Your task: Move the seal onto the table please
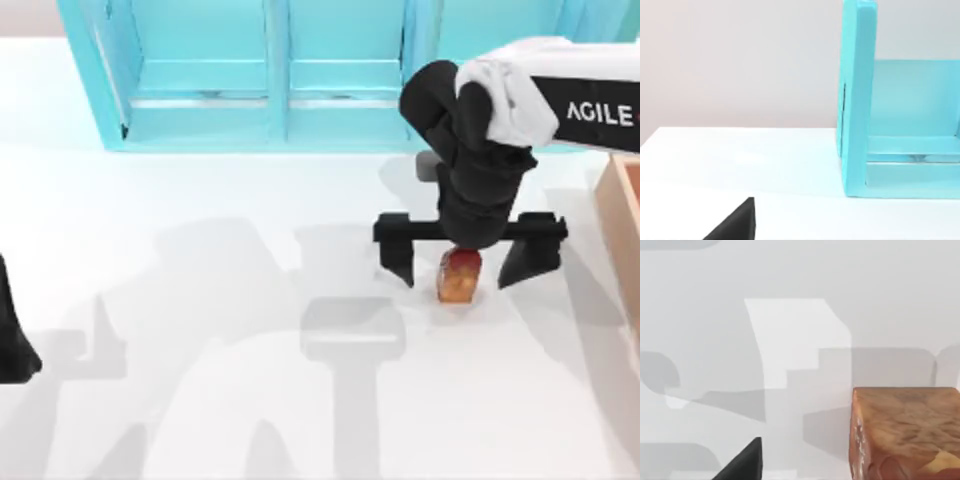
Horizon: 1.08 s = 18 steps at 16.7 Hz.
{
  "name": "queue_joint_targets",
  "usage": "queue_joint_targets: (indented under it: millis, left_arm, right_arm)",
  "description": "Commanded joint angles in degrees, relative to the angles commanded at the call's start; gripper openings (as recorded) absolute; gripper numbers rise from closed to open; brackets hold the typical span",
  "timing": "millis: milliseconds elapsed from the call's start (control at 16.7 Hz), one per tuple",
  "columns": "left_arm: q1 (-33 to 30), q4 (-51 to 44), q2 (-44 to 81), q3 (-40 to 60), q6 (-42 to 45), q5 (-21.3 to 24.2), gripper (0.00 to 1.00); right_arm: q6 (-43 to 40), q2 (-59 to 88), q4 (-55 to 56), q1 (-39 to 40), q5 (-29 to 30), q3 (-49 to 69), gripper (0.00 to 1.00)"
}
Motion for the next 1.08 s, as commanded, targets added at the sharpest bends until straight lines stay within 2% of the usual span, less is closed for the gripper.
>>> queue_joint_targets:
  millis: [240, 840, 1080]
  left_arm:
    - [0.0, 0.0, 0.0, 0.0, 0.0, 0.0, 1.00]
    - [0.0, 0.0, 0.0, 0.0, 0.0, 0.0, 1.00]
    - [0.0, 0.0, 0.0, 0.0, 0.0, 0.0, 1.00]
  right_arm:
    - [0.0, 0.1, -3.8, 0.0, 0.0, 3.4, 1.00]
    - [-0.2, -2.2, -29.1, -0.2, 0.0, 26.7, 1.00]
    - [-0.3, -2.8, -32.9, -0.2, 0.0, 30.1, 1.00]
